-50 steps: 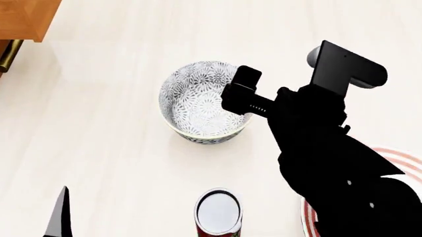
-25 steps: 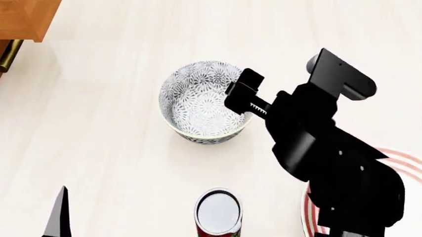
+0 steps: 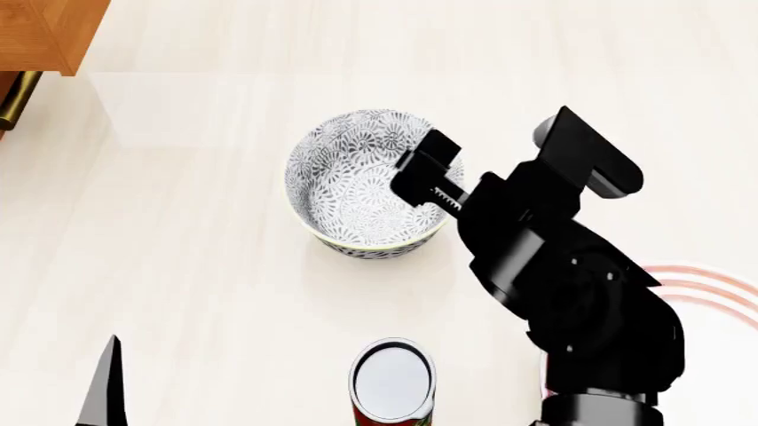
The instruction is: Put the bowl on the plate.
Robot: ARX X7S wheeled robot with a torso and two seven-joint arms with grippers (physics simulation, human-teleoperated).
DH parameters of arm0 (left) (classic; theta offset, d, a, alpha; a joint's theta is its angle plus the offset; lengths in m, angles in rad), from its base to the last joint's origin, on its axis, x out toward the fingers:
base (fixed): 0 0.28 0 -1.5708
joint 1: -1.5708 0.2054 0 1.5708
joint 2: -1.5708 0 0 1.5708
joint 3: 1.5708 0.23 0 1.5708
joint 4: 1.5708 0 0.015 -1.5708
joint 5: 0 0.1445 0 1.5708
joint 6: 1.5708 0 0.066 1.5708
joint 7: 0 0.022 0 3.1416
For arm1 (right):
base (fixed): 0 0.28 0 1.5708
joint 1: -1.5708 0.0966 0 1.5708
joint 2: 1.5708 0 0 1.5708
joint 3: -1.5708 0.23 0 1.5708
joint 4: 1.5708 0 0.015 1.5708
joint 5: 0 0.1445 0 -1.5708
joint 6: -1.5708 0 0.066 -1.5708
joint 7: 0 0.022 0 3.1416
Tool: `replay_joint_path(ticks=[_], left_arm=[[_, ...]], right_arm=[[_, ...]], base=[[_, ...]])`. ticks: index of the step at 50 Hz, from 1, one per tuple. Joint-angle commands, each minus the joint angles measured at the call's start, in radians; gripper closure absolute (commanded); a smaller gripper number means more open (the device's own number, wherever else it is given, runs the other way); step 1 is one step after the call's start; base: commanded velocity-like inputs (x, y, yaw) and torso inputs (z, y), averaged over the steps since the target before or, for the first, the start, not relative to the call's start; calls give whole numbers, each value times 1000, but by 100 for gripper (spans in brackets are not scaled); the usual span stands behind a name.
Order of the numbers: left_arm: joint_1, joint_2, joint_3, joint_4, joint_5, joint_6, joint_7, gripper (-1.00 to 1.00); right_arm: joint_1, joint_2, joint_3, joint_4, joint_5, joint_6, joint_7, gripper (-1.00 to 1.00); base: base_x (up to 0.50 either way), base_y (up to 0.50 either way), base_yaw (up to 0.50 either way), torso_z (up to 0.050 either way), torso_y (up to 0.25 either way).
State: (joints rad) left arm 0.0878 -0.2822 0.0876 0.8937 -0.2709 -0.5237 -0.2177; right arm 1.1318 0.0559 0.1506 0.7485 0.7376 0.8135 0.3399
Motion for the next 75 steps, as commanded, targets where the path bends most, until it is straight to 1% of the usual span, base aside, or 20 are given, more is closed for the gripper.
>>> replay_joint_path(ticks=[1,16,25,31,40,41,49,53,68,75], left_arm=[[-5,13,-31,-10,-19,22,20,-100],[-8,5,-34,-15,-29,28,13,-100],[-5,0,-31,-15,-30,34,9,-100],[-6,-4,-33,-13,-36,31,4,-100],[-8,-9,-38,-7,-44,27,-3,-100],[-8,-10,-39,-6,-46,27,-4,-100],[-7,-15,-38,-6,-52,32,-9,-100],[-5,-17,-36,-7,-52,36,-12,-100],[-2,-27,-25,0,-55,40,-24,-100],[-3,-31,-20,1,-58,40,-30,-100]], right_arm=[[39,-22,-3,153,-21,-99,-86,-100],[80,-23,-27,299,-25,-196,-147,-100],[92,-24,-36,337,-20,-221,-158,-100],[131,-27,-49,436,-31,-269,-194,-100],[145,-34,-64,501,-33,-317,-222,-100],[148,-36,-66,514,-35,-325,-227,100],[139,-38,-71,488,-22,-323,-225,100],[113,-36,-73,425,-8,-299,-202,100],[81,-28,-71,362,34,-280,-173,100],[51,-22,-67,257,68,-234,-133,100]], base=[[0,0,0,0,0],[0,0,0,0,0],[0,0,0,0,0],[0,0,0,0,0],[0,0,0,0,0],[0,0,0,0,0],[0,0,0,0,0],[0,0,0,0,0],[0,0,0,0,0],[0,0,0,0,0]])
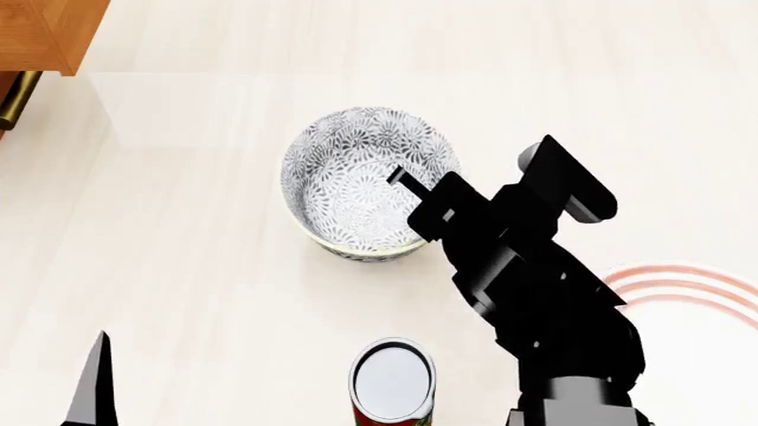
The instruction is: Put the bowl on the plate.
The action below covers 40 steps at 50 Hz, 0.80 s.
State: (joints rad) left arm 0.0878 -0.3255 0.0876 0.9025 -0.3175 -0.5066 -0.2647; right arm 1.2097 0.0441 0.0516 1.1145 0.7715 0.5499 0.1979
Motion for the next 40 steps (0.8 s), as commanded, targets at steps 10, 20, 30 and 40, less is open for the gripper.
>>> replay_joint_path(ticks=[10,20,30,40], left_arm=[[-7,6,-19,-6,-19,20,8,-100],[-10,1,-11,-13,-19,26,3,-100],[-6,-2,16,-8,-13,29,-3,-100],[0,-10,31,2,-7,35,-9,-100]], right_arm=[[-96,14,46,-384,113,151,115,100],[-190,39,74,-690,218,293,258,100],[-351,93,184,-1063,433,483,477,100],[-520,142,311,-1308,664,595,647,100]], base=[[0,0,0,0,0],[0,0,0,0,0],[0,0,0,0,0],[0,0,0,0,0]])
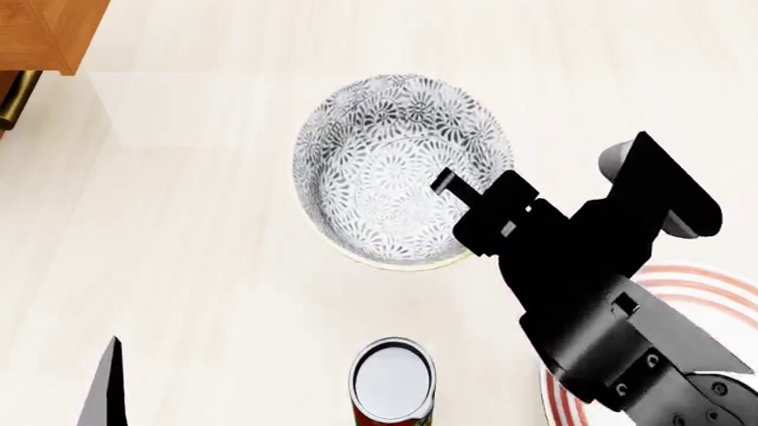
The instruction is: Put the bowl on the plate.
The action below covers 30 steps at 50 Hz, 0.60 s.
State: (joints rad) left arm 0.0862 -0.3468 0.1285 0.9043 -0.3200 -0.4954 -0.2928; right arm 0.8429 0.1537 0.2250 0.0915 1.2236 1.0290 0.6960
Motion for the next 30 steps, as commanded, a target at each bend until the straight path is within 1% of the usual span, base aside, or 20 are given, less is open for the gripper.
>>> replay_joint_path(ticks=[1,9,12,19,21,30], left_arm=[[3,11,-10,-1,-5,26,19,-100],[9,6,1,4,-1,31,13,-100],[10,4,2,7,-4,30,10,-100],[10,0,9,11,-4,30,4,-100],[9,0,12,12,-4,29,2,-100],[9,-6,18,14,-8,32,-4,-100]], right_arm=[[-162,38,146,-298,231,122,162,100],[-259,101,256,-421,450,152,311,100],[-299,117,289,-442,503,148,337,100],[-384,147,371,-490,579,126,360,100],[-408,162,398,-510,626,114,385,100],[-480,198,501,-541,680,83,385,100]], base=[[0,0,0,0,0],[0,0,0,0,0],[0,0,0,0,0],[0,0,0,0,0],[0,0,0,0,0],[0,0,0,0,2]])
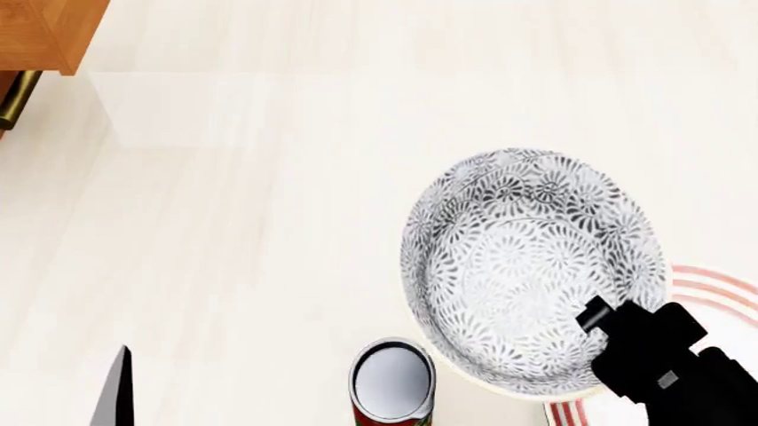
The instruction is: Put the bowl on the plate.
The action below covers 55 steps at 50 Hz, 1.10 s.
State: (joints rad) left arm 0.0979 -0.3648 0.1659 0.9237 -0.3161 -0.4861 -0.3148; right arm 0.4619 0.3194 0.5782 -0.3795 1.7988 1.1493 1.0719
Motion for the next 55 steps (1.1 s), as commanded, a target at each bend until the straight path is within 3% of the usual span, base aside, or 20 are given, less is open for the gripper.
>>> replay_joint_path(ticks=[1,30,55], left_arm=[[-2,12,-19,-6,-12,24,18,-100],[0,-4,-11,-15,-22,41,2,-100],[-3,-18,-4,-14,-33,45,-15,-100]], right_arm=[[-105,37,158,-75,113,-41,12,100],[-209,118,322,-91,187,-96,20,100],[-246,146,365,-61,138,-105,3,100]], base=[[0,0,0,0,0],[0,0,0,0,0],[0,0,0,0,0]])
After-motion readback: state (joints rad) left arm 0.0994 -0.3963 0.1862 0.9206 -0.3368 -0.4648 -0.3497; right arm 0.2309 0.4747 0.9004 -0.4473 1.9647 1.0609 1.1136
